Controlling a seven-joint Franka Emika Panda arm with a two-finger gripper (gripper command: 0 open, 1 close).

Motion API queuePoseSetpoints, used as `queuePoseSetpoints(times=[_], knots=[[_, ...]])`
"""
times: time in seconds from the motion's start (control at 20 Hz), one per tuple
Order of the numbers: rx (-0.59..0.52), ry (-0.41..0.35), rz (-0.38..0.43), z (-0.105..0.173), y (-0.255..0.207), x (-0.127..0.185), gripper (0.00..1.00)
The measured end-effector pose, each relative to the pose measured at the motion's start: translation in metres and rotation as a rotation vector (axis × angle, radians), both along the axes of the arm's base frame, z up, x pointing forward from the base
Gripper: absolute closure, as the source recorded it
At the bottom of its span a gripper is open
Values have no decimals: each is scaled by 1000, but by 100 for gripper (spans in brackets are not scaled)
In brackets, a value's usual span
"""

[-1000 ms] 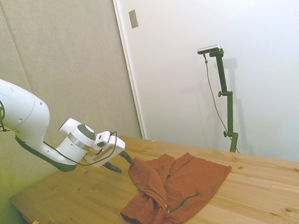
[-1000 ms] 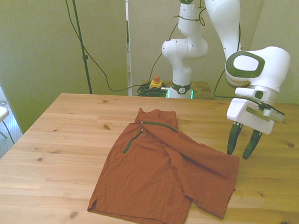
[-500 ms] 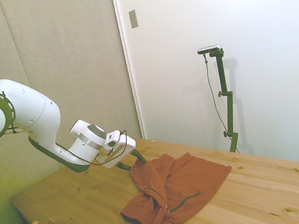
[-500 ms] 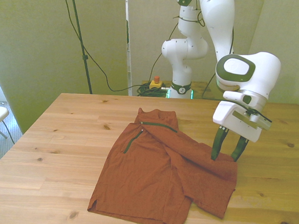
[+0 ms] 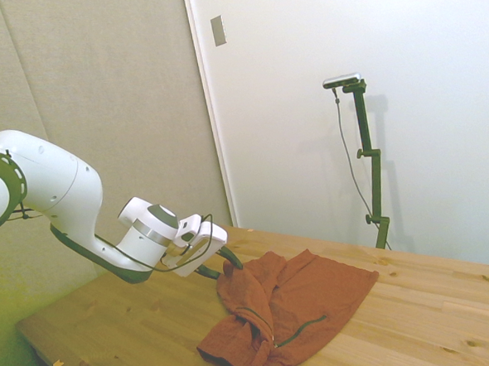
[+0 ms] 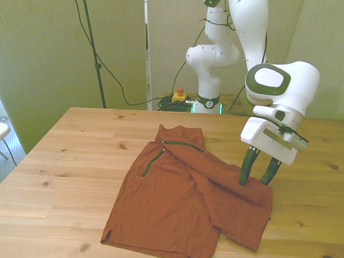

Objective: Fold the shorts

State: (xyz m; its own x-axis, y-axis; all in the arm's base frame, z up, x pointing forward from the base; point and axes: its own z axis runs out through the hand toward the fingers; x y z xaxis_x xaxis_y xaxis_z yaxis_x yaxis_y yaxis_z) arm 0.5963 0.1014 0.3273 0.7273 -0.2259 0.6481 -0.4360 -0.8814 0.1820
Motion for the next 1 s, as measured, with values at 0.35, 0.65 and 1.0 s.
queuePoseSetpoints(times=[0.35,0.65,1.0], knots=[[1,1,5,-7,5,-4,100],[3,6,2,-12,5,-8,100],[4,-12,-22,-6,-5,-6,100]])
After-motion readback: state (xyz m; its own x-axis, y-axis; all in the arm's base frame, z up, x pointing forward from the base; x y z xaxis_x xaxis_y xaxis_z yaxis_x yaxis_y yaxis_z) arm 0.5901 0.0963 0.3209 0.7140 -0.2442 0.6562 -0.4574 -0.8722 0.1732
